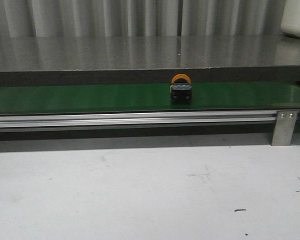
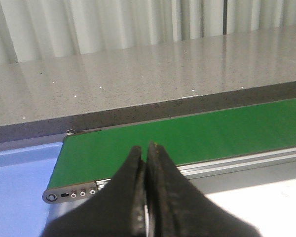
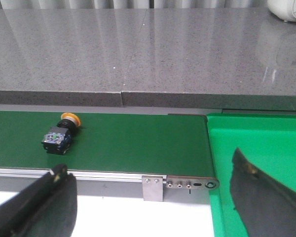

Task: Move button from left to right

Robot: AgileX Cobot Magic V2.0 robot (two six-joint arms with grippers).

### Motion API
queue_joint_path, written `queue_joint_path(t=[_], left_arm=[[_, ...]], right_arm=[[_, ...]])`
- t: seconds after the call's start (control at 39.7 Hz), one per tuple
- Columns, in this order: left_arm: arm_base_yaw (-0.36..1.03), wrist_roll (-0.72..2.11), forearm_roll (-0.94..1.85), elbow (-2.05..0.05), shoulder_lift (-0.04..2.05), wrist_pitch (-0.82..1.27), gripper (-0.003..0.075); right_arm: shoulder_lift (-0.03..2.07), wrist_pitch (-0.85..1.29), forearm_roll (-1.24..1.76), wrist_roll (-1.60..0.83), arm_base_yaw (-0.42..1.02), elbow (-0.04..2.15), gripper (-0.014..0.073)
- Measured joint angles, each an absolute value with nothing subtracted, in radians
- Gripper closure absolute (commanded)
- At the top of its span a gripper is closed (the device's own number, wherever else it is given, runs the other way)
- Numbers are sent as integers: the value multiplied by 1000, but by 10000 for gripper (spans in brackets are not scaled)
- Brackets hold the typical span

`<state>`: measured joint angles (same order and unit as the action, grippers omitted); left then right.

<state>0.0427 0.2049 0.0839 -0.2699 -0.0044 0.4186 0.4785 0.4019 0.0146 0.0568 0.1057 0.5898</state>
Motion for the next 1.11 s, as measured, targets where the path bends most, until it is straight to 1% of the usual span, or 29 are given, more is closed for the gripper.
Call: queue_joint_path(t=[0.35,0.58,0.71,0.81,0.96,1.11], left_arm=[[43,205,84,-270,-4,417,741],[43,205,84,-270,-4,417,741],[43,205,84,-270,-4,417,741],[43,205,84,-270,-4,417,741],[43,205,84,-270,-4,417,741],[43,205,84,-270,-4,417,741]], right_arm=[[493,403,15,57,106,590,-51],[629,399,15,58,106,619,-51],[774,399,15,83,106,693,-50],[944,409,15,114,106,786,-50],[1217,467,15,148,106,957,-50],[1410,530,38,152,106,1112,-50]])
